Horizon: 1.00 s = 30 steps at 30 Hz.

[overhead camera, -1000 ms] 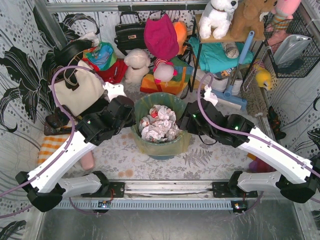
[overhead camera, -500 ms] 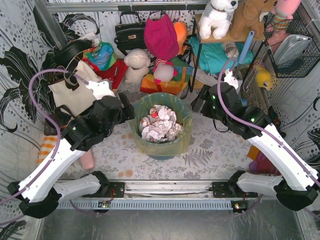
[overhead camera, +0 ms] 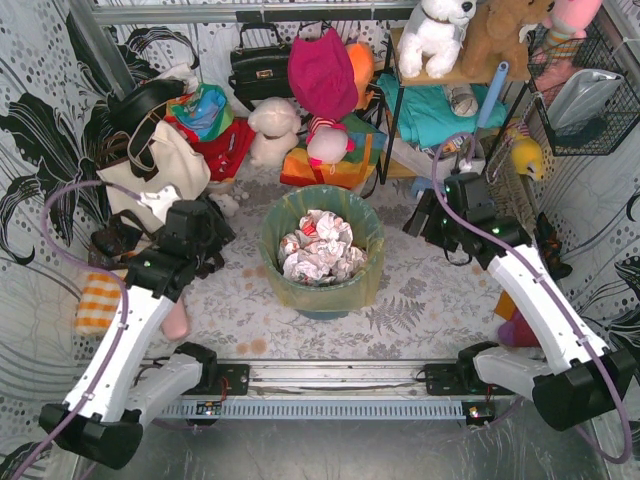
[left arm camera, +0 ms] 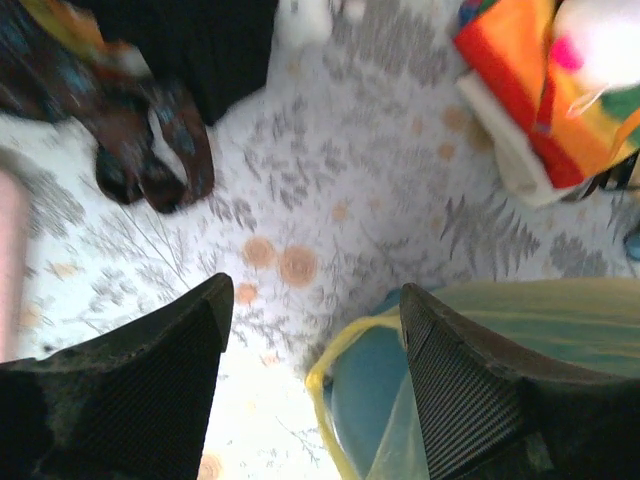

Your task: Tie the trash bag

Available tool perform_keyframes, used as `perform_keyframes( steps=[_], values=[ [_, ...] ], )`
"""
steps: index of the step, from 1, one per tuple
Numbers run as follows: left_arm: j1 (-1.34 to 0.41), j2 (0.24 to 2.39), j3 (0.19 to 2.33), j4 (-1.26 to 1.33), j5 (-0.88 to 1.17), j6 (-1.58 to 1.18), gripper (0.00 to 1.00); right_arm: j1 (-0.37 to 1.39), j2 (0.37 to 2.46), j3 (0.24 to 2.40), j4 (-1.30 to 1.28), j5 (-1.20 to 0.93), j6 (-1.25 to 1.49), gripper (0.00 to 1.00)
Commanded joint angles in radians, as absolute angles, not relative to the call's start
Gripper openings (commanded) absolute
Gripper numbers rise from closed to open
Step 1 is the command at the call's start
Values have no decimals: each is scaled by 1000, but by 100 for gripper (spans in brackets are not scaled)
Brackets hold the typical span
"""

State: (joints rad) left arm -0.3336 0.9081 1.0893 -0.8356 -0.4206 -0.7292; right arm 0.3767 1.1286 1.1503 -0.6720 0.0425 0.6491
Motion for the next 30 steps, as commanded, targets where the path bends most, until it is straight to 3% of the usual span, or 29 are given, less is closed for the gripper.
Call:
perform_keyframes(
  steps=[1,10,17,30],
  values=[
    [-271,871,886,-674,-121,-795,74,350,1071,1017,-576,-119,667,65],
    [-263,820,513,-465,150,-904,65,349,983,778,-471,-239,796,59],
    [-264,845,400,-349,236,-925,57,350,988,738,-431,-261,818,54],
    [-312,927,300,-162,285,-965,56,349,1015,759,-410,-262,831,52]
  ],
)
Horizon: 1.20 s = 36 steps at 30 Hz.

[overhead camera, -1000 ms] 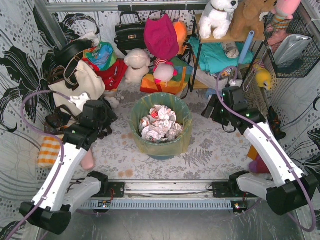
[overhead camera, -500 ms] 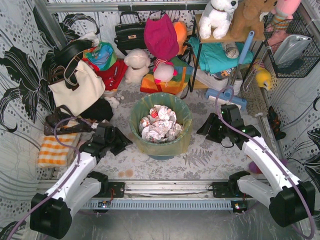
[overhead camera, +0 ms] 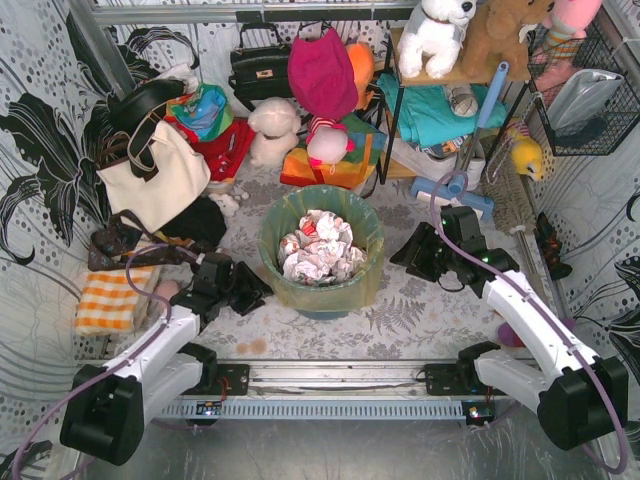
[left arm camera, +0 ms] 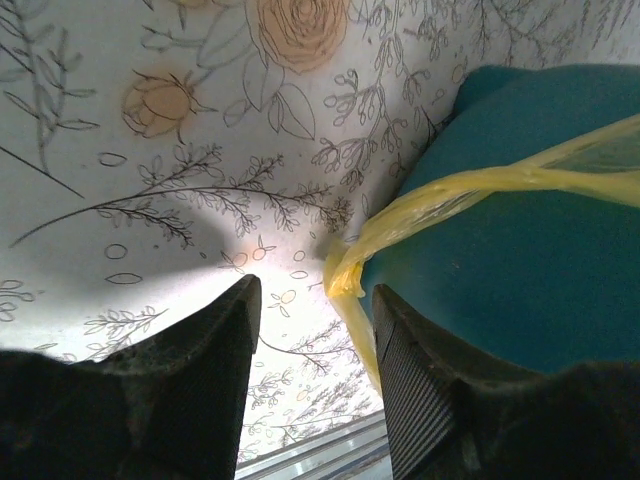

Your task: Tie the trash bag

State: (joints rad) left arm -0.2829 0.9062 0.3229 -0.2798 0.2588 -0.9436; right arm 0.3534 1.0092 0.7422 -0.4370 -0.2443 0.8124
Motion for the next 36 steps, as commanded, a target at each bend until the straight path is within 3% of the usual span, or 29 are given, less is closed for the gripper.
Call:
perform_keyframes(
  steps=[1,23,33,36],
  values=[
    [-323,935,295,-144,281,-969,56,350,1013,760,-409,-262,833,52],
    [-383,1043,252,-48,229,-966,36,350,972,730,-389,-259,875,50],
    [-383,1005,313,-237,99,-925,2,350,969,724,-387,-260,874,50],
    [-382,969,344,-335,20,-933,0,350,971,723,-387,-259,874,49]
  ],
)
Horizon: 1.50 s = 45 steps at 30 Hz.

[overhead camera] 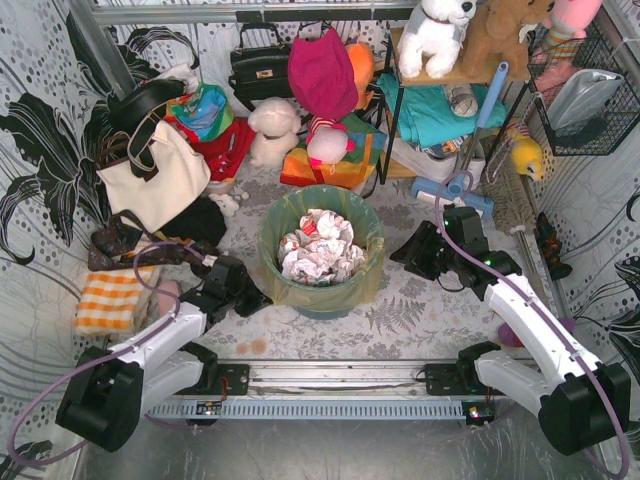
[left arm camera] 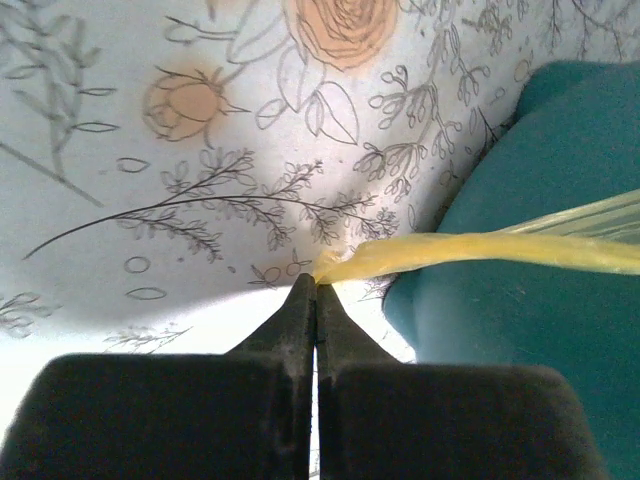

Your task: Tie the trash bag

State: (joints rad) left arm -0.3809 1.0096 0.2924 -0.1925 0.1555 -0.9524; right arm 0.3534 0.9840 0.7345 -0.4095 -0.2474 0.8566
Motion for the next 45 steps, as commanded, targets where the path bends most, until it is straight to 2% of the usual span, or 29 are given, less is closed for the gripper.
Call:
perform_keyframes(
  steps=[1,5,11,17,21,25,28,40,45],
  values=[
    [-383,960,361,-371,-14,-936,0,350,972,724,-385,-259,874,49],
    [-383,924,408,-494,-114,-955,0,349,976,724,-384,-262,875,49],
    [-383,834,394,-440,-46,-954,0,350,982,724,-382,-265,874,49],
    [-383,799,341,-320,31,-952,25,350,981,723,-380,-267,878,49],
    [-383,823,330,-283,59,-943,33,350,979,723,-380,-268,880,49],
    [-383,844,323,-226,85,-915,45,350,979,723,-378,-268,882,49],
    [-383,872,317,-169,110,-896,49,350,978,723,-379,-267,884,49],
    [-383,1025,303,-29,145,-837,51,350,969,718,-381,-263,889,49],
    [-384,1049,304,-50,100,-826,47,350,964,710,-377,-258,890,49]
  ],
)
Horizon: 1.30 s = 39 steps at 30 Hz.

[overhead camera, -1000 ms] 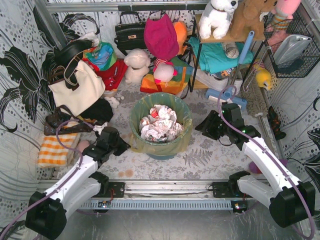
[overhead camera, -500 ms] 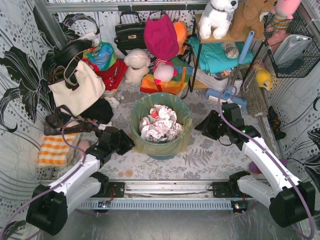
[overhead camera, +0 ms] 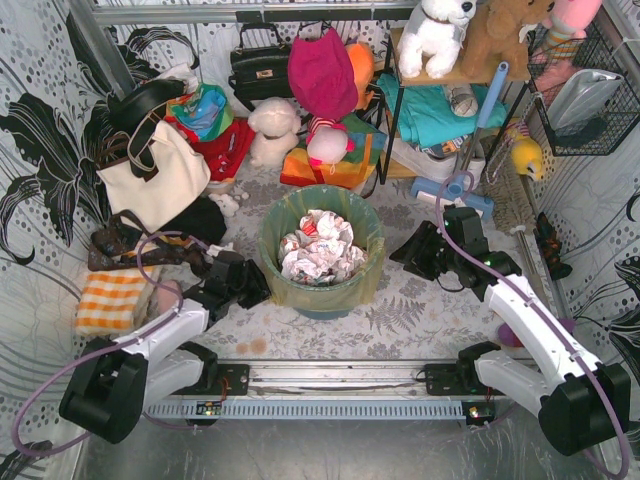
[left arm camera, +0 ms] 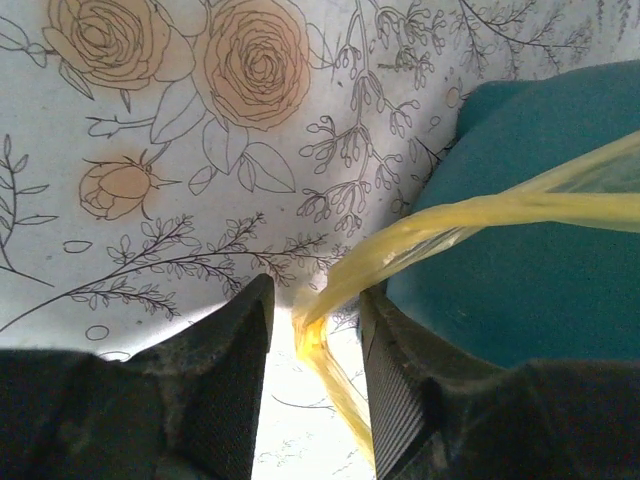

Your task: Tie the trash bag

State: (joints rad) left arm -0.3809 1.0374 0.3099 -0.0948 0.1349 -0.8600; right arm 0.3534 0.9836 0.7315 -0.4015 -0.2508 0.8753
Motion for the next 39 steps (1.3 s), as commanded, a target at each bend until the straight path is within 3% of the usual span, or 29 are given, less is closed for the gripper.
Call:
perform_keyframes(
  steps=[1,20,28,39],
  values=[
    [-385,1053,306,-56,93,-824,46,349,966,709,-376,-257,891,49],
    [-390,1081,334,-101,51,-795,17,350,990,629,-310,-274,895,49],
    [-399,1068,359,-112,91,-769,0,351,1047,539,-159,-360,893,47],
    [-470,1067,398,-126,88,-783,0,416,1172,443,46,-402,965,46]
  ],
)
